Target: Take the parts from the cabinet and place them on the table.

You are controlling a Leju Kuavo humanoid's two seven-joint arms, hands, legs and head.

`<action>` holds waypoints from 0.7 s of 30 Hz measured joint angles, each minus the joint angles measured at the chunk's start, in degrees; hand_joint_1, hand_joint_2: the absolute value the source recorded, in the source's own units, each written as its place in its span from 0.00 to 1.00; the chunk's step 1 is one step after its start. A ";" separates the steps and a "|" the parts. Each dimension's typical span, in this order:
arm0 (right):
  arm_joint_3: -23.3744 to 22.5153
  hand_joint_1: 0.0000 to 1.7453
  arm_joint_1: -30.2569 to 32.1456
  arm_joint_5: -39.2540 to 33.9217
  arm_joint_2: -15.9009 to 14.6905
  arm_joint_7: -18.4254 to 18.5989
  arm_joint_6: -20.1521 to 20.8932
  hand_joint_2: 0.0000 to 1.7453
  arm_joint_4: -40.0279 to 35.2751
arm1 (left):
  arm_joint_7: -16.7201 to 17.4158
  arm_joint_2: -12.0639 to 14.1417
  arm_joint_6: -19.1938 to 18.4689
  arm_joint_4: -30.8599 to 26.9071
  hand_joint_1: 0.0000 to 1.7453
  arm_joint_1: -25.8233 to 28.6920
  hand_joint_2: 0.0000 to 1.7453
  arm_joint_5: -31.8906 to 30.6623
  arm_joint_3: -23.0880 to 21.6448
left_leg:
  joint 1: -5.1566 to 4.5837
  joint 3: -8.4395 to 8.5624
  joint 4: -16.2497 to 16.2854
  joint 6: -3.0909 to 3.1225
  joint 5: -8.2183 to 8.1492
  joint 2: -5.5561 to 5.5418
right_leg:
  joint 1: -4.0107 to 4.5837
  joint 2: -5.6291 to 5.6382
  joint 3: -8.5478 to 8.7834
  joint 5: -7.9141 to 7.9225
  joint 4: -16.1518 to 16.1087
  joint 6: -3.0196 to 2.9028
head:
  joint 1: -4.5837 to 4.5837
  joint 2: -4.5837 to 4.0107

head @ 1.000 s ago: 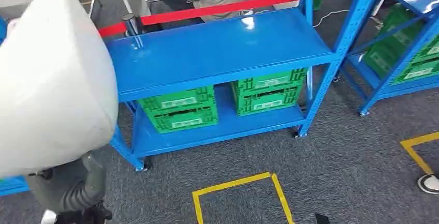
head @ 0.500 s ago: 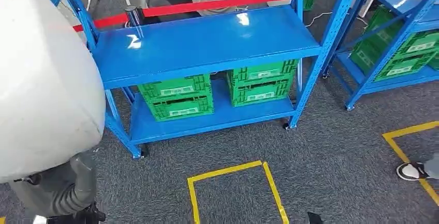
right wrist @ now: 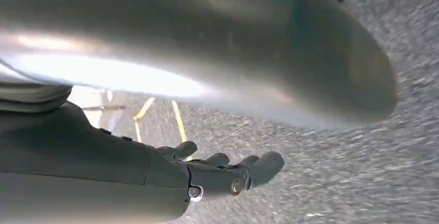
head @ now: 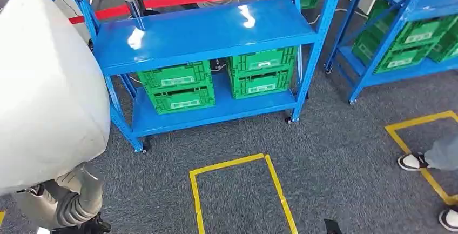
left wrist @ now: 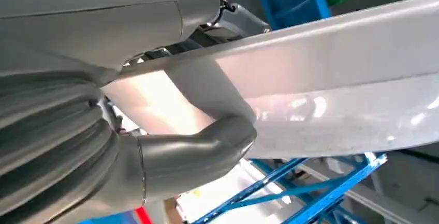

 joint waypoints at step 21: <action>0.00 0.00 0.37 0.50 -0.26 -1.36 0.81 0.00 0.00 | 1.49 -0.59 0.52 -1.49 1.00 1.21 1.00 -2.12 0.33 | 0.26 7.62 -8.86 2.24 4.10 0.58 | 0.80 0.30 -6.79 1.70 14.24 2.77 | -0.05 0.00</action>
